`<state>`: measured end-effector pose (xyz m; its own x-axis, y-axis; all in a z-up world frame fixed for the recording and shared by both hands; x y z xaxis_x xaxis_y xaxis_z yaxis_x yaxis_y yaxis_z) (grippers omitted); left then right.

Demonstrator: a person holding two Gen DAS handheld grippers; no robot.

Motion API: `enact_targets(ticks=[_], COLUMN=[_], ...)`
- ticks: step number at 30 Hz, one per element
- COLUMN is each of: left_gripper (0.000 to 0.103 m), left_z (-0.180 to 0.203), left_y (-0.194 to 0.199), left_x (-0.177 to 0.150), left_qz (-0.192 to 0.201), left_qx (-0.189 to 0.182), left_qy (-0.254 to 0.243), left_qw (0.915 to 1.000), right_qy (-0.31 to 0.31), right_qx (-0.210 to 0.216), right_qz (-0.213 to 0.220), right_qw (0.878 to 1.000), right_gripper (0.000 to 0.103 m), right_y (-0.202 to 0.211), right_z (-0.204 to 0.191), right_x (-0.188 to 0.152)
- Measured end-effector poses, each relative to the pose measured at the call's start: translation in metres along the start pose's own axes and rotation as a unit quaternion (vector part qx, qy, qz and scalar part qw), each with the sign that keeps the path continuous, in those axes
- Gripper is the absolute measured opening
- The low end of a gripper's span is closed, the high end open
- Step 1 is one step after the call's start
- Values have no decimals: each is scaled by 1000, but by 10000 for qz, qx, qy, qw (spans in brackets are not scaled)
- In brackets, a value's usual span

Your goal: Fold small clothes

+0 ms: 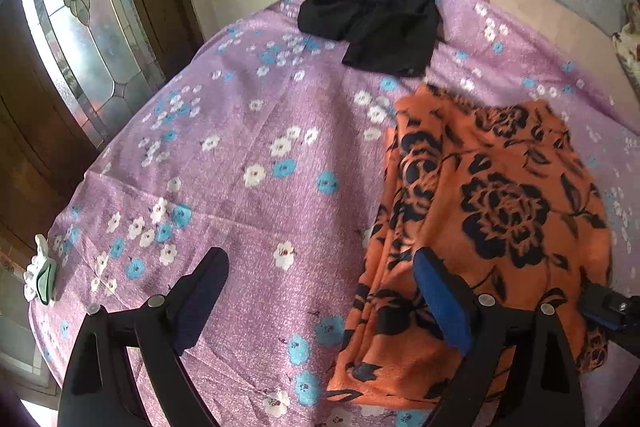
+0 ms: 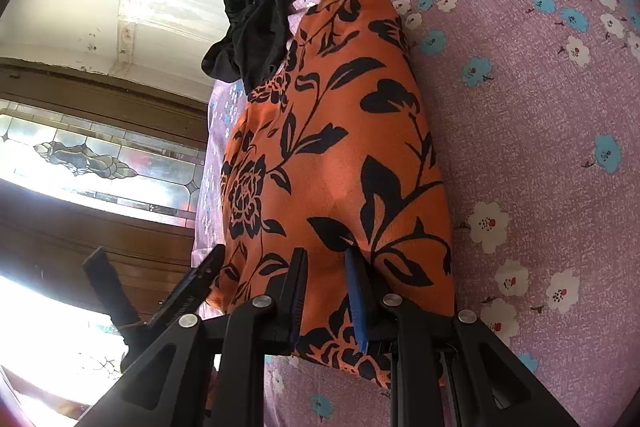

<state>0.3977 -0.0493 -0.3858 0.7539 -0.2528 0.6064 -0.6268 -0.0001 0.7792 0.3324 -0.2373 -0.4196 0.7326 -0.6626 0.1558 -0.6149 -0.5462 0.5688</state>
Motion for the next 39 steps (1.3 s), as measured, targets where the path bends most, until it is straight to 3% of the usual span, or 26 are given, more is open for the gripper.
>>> enact_targets(ticks=[7,39], left_gripper=[93,93], left_z=[10,31], left_y=[19,34], left_x=[13,18], left_qz=[385,578], left_qx=[-41,-141], left_qy=[-187,-307], left_qw=[9991,9978], right_qy=[30,79], right_qx=[-12,-27], right_qz=[9,33], right_qw=[10000,10000], right_gripper=[23,23], right_y=[-1,-3], right_z=[-1,-2], right_x=[0,-1])
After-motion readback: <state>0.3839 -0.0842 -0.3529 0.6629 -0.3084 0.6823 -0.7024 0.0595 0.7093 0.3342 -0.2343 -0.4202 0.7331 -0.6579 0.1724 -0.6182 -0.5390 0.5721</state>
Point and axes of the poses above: each gripper's, at about its wrist camera, not at the fingertips, and y roughly against the way its jaws point, z to its right, x to its top, the point moved 10 cm from there along -y, roughly the way its jaws point, and after that the axes turned 5 degrees about -y, right-handed, at the moved point
